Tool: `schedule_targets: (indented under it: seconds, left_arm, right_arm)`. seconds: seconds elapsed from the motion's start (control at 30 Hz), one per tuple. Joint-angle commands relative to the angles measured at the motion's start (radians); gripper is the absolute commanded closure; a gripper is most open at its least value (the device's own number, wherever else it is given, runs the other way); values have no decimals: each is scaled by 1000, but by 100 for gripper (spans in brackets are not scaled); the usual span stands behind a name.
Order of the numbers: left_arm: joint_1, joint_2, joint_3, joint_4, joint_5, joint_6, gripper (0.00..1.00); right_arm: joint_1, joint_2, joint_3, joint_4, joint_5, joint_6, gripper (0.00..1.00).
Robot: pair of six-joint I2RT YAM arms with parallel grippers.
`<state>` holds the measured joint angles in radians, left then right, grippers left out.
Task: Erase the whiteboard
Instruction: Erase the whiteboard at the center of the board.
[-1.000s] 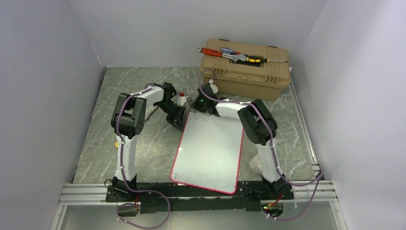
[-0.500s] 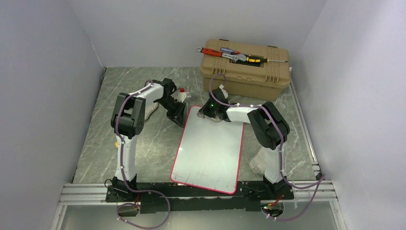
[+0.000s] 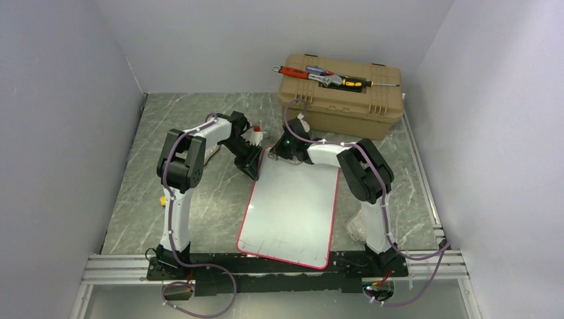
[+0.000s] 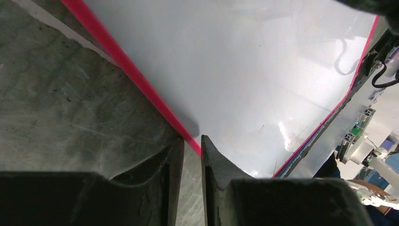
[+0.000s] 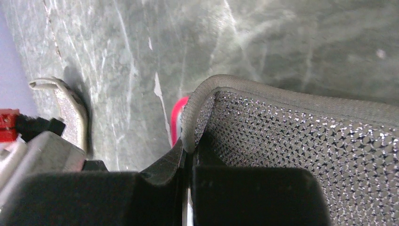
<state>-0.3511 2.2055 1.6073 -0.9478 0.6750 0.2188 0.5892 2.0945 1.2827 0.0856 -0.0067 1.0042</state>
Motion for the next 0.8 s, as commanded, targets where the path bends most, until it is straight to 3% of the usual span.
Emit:
schedule_targets:
  seconds: [0.0,0.1,0.37,0.63,0.77]
  left_arm:
    - [-19,51,-40,46,-85,1,74]
    - [-20,48,-66,65,-105,-5,76]
    - [-20,60,-64,46,-115,16,78]
    - [-20,44,-54,28,-110,26,82]
    - [-19,-5,-23,-10,-85,36,80]
  right_arm:
    - [21,123,35,-154,11,7,100]
    - [3,99,17,-152,28,10,100]
    - [-72,-85,-214,-125,112,-66,100]
    - [7,86,-5,-166,66,-50,100]
    - [30,85,22,-176,85,-26,100]
